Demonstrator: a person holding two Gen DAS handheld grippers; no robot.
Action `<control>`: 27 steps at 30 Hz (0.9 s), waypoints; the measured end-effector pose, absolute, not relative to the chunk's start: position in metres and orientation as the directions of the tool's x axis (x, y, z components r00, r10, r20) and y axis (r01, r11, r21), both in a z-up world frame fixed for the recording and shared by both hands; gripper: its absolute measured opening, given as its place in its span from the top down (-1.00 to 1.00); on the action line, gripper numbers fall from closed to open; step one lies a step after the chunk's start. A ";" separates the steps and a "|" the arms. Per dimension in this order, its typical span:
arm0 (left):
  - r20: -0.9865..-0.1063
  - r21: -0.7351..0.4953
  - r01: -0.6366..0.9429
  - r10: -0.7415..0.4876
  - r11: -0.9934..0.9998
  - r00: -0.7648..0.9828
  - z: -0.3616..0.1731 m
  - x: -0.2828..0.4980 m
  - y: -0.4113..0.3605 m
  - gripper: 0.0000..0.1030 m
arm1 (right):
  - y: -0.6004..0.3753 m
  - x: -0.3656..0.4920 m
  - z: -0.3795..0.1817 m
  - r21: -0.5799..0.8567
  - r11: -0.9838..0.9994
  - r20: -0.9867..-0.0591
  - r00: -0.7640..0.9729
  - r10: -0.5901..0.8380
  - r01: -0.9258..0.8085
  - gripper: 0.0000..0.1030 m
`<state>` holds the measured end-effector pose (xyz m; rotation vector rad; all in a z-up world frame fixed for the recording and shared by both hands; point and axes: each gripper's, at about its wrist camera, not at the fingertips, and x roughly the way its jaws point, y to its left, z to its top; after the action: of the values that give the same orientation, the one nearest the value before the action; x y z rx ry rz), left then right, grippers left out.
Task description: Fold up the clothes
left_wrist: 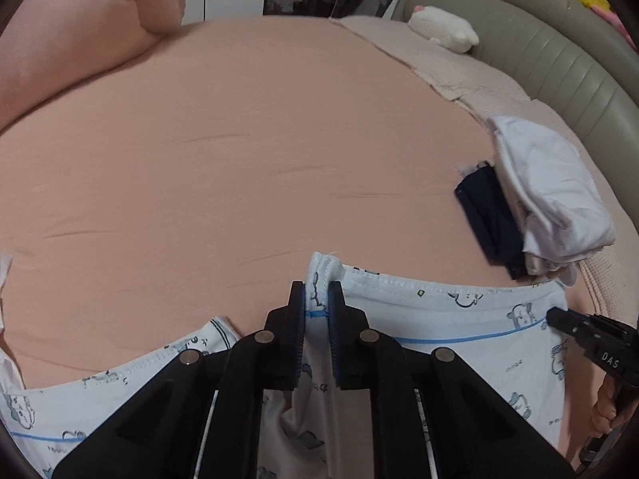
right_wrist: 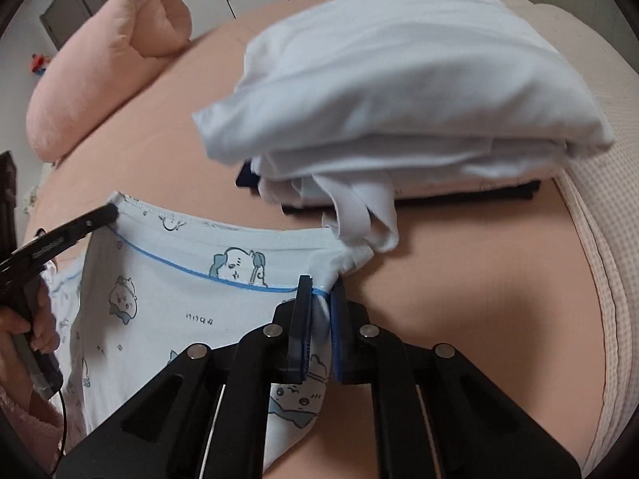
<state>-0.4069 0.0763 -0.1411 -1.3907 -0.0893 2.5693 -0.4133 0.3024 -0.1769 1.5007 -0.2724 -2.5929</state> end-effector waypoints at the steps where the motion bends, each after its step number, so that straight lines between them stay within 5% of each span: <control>1: -0.825 -0.151 -0.150 0.208 -0.977 -0.525 -0.146 -0.409 0.075 0.78 | 0.301 -0.415 -0.178 0.227 -0.974 -0.840 -0.503 -0.207 0.021 0.87; 10: -0.822 -0.239 -0.123 0.268 -0.963 -0.502 -0.142 -0.412 0.072 0.67 | 0.306 -0.403 -0.173 0.185 -0.979 -0.859 -0.499 -0.120 -0.084 0.60; 14: -0.781 -0.259 -0.167 0.308 -0.951 -0.543 -0.111 -0.374 0.070 0.31 | 0.272 -0.390 -0.172 0.191 -0.981 -0.884 -0.434 -0.175 0.005 0.60; 17: -0.798 -0.351 -0.234 0.421 -0.906 -0.431 -0.108 -0.329 0.076 0.31 | 0.245 -0.369 -0.178 0.178 -0.984 -0.917 -0.361 -0.172 0.018 0.60; 22: -0.897 -0.210 -0.236 0.283 -0.949 -0.339 -0.121 -0.232 0.097 0.31 | 0.234 -0.294 -0.175 0.280 -0.960 -0.900 -0.353 -0.256 -0.017 0.52; 27: -0.915 -0.297 -0.146 0.325 -0.944 -0.237 -0.148 -0.165 0.064 0.31 | 0.209 -0.230 -0.202 0.290 -0.955 -0.900 -0.321 -0.296 0.067 0.46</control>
<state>-0.1646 0.0643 -0.1480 -1.7200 -0.2144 2.2489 -0.2303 0.2094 -0.2019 1.6785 -0.2943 -2.3665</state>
